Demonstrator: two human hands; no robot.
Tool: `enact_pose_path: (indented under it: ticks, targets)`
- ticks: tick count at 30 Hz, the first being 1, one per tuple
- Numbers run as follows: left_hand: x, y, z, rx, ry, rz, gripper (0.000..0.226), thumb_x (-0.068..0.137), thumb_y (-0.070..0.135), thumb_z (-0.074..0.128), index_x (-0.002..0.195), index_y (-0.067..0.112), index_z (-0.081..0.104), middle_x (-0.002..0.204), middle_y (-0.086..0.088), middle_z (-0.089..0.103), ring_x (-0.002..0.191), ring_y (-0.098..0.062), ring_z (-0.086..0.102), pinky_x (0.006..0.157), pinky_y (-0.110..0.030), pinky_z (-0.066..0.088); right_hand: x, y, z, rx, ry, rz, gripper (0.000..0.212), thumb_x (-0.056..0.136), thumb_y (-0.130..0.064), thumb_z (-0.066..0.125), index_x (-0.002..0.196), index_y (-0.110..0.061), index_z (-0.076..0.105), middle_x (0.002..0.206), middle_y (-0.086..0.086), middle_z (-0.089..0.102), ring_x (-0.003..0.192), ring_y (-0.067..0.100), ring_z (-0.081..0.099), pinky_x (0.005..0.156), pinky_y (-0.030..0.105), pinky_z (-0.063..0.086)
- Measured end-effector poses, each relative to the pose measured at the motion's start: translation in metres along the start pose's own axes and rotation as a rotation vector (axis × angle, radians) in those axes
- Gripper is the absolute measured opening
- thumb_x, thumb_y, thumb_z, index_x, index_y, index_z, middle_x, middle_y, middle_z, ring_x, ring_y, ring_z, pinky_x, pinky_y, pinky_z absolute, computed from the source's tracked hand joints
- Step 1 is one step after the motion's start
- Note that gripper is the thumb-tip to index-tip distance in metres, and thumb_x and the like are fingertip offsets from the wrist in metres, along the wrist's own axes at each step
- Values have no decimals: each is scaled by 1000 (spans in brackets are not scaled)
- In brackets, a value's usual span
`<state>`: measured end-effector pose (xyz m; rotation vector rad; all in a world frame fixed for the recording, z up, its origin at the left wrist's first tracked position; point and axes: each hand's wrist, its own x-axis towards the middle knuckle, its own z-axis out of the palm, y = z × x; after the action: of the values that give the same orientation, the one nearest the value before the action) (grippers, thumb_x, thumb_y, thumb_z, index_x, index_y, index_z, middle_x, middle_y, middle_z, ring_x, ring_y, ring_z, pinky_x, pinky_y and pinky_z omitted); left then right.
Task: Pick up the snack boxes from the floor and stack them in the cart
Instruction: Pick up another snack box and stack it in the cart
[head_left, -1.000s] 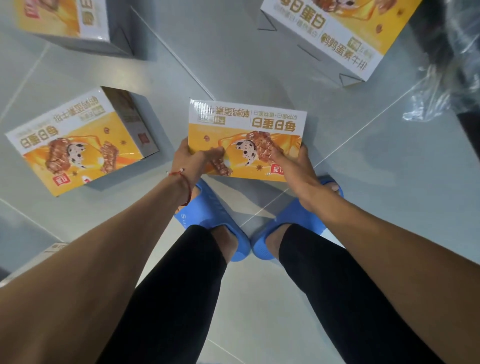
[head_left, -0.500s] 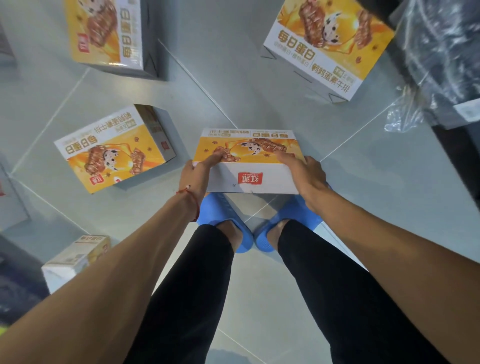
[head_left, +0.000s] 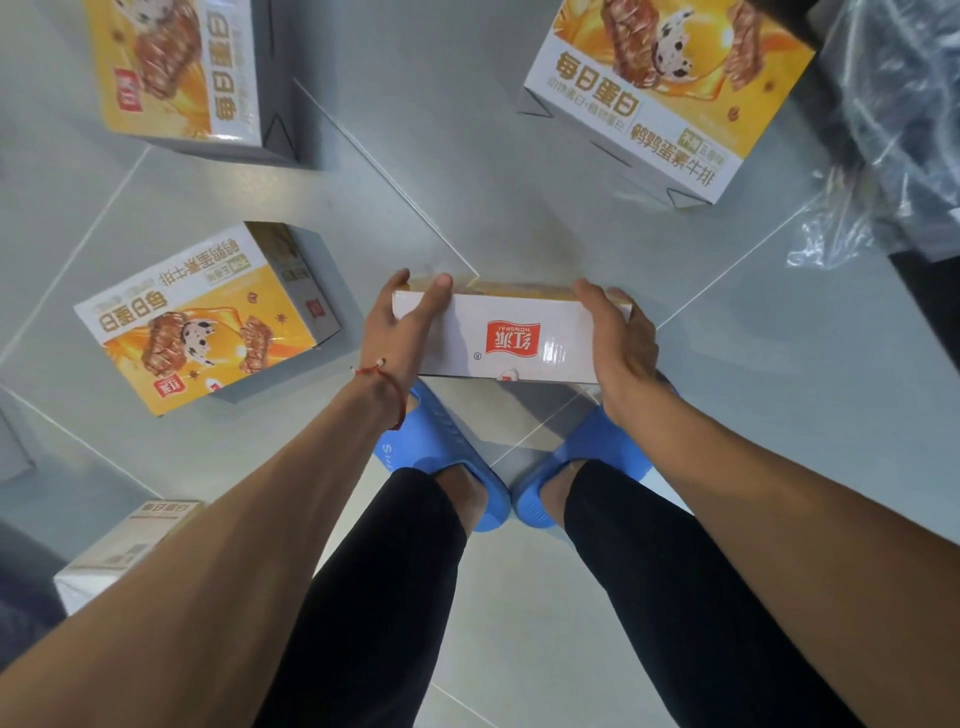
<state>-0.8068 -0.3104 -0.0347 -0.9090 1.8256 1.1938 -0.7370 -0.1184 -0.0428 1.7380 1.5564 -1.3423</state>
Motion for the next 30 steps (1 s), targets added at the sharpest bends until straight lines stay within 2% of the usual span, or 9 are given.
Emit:
enact_pose_path:
  ticks: [3,5,8,13,14,18,23,26,30]
  targets:
    - [-16,6,-2,14,17,-2,56,92,51,67,142,33,51,101,18,62,91,0,59,80,-26,49,-18,-1,-13,19,-15,19,59,96,-54,62,150,-34,47,110,-10,55,79,1,50,46,7,37]
    - [-32,11,-5,11,22,-6,51,93,52,65,139,35,52,107,10,64,91,-4,59,77,-27,51,-34,-3,-23,39,-54,22,57,98,-50,62,151,-35,46,108,-10,53,78,0,48,41,3,35]
    - [-67,23,-13,18,23,-11,51,93,53,64,138,35,51,109,6,65,96,-11,62,84,-33,56,-66,-6,-40,87,-93,7,61,95,-52,66,150,-36,45,124,0,62,90,9,62,58,18,49]
    - [-149,54,-28,20,33,0,48,93,53,64,135,34,53,107,8,64,95,-10,63,97,-45,56,-139,-21,-92,114,-103,-63,65,91,-58,68,147,-36,46,110,-4,62,101,17,64,75,29,57]
    - [-172,64,-32,27,23,7,46,93,53,64,134,34,53,110,6,64,97,-11,63,98,-47,56,-158,-25,-107,114,-115,-77,64,90,-58,69,146,-37,46,106,-8,61,101,16,63,76,27,58]
    - [-249,101,-44,66,-8,70,47,94,52,63,136,33,53,122,1,61,102,-12,62,97,-49,57,-227,-38,-158,142,-155,-134,59,95,-44,70,146,-35,43,107,-11,61,94,4,61,57,6,49]
    - [-351,156,-60,128,-69,179,51,95,43,66,141,32,48,118,5,58,101,-9,62,90,-40,59,-320,-60,-217,216,-138,-157,65,91,-49,73,147,-39,41,121,-2,65,102,8,63,80,28,59]
    - [-405,181,-70,143,-87,229,52,93,39,70,140,33,48,115,9,57,102,-11,63,89,-41,61,-373,-73,-247,246,-134,-190,67,89,-49,76,145,-42,39,121,-2,65,106,12,64,86,34,62]
    - [-460,206,-87,207,-190,304,64,90,30,75,143,32,40,124,-2,58,104,-17,64,91,-44,61,-430,-85,-280,286,-123,-255,59,89,-36,80,130,-45,39,119,-5,63,105,13,64,85,34,64]
